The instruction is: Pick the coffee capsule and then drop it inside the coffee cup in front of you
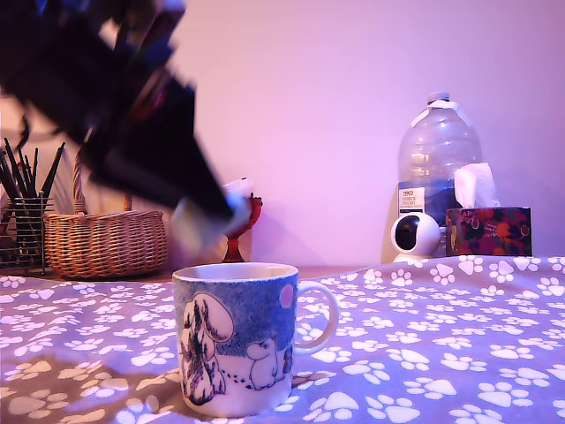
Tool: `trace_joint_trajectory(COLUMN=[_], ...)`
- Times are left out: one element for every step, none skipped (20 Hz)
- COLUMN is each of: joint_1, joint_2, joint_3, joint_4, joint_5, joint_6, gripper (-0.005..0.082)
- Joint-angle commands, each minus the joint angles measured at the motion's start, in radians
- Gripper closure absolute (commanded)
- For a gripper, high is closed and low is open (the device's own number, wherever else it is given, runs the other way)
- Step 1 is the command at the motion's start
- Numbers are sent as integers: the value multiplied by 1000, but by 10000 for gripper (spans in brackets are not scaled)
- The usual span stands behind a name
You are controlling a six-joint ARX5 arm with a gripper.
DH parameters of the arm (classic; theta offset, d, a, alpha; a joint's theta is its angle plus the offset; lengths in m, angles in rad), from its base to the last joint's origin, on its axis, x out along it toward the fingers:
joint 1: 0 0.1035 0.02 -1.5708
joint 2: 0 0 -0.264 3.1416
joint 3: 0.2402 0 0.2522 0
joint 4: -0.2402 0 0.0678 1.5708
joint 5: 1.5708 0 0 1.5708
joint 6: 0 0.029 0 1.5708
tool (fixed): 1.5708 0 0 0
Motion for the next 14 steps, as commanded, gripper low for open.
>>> trace_joint_trajectory(joint_1=[-3,-6,-13,-19,-23,-26,-31,-39,-45,-50,-53,-56,-56,-57], joint_2=[23,46,74,105,133,159,180,200,216,229,241,248,256,261], joint_3=[39,69,101,130,159,183,205,223,239,249,254,256,256,256], joint_4=[-55,-101,-146,-185,-217,-238,-257,-267,-282,-291,-298,-299,-301,-303], joint_5=[0,-1,-8,-13,-26,-34,-35,-40,-60,-76,-81,-82,-82,-82], joint_6=[2,1,2,2,2,3,6,6,6,6,13,13,13,13], gripper=[573,573,573,571,571,571,571,571,571,571,571,571,571,571])
